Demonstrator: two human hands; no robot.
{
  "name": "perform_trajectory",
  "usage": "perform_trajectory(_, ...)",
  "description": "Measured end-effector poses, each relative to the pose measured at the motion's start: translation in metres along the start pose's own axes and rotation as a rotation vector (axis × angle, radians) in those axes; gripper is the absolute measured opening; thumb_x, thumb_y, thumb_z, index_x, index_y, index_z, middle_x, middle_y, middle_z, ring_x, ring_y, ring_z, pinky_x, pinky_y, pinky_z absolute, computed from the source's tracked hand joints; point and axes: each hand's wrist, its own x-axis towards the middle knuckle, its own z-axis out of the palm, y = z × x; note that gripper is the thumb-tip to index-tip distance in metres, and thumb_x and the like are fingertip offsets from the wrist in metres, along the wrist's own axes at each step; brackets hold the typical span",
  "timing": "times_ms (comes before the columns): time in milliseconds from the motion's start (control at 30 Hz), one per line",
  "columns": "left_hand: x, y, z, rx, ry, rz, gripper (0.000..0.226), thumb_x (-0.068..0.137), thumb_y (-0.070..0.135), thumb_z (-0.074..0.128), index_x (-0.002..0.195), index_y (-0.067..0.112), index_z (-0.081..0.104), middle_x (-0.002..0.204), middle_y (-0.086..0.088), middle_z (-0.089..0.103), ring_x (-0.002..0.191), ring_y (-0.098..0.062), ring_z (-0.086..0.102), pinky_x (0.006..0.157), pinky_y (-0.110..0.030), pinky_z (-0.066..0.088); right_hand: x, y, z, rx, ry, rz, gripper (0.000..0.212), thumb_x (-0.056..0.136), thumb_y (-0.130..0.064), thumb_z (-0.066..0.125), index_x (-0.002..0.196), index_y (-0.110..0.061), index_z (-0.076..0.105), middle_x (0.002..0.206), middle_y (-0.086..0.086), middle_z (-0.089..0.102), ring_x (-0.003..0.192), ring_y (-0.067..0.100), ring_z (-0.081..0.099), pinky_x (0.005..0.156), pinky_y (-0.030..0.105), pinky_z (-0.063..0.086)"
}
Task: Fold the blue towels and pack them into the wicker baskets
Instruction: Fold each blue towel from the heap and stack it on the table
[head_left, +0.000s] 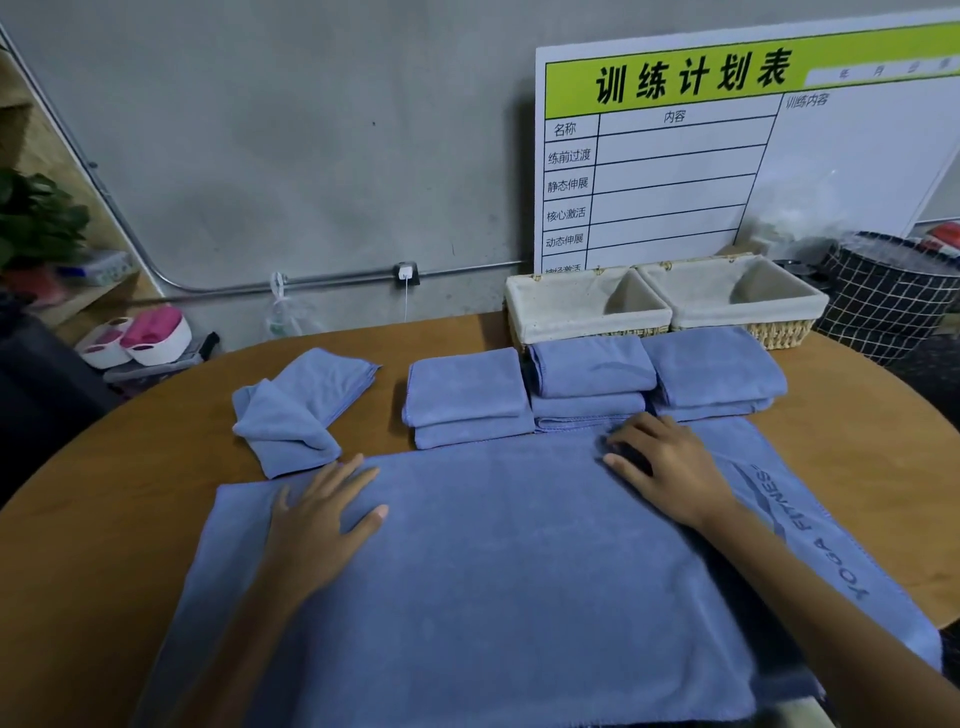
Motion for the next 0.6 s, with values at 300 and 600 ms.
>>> perform_trajectory(300, -0.004, 0.003, -0.005, 0.024, -0.075, 0.01, 0.084, 0.077, 0.085, 0.013, 0.15, 0.049, 0.032, 0.162, 0.025, 0.019, 0.152, -0.003, 0.014, 0.12, -0.059, 0.013, -0.023, 0.016, -0.02, -0.054, -0.108, 0.087, 0.055, 0.095, -0.059, 0.036, 0.126, -0.026, 0.066, 0.136, -0.008, 0.06, 0.122, 0.02, 0.056, 0.093, 0.042, 0.045)
perform_trajectory(600, -0.006, 0.006, -0.007, 0.044, -0.101, 0.02, 0.088, 0.076, 0.085, 0.01, 0.153, 0.046, 0.027, 0.163, 0.025, 0.013, 0.152, -0.003, 0.008, 0.121, -0.059, 0.009, -0.02, -0.007, -0.022, -0.073, -0.115, -0.056, 0.051, 0.098, -0.05, 0.038, 0.136, -0.023, 0.059, 0.142, -0.005, 0.056, 0.127, 0.022, 0.054, 0.1, 0.038, 0.041)
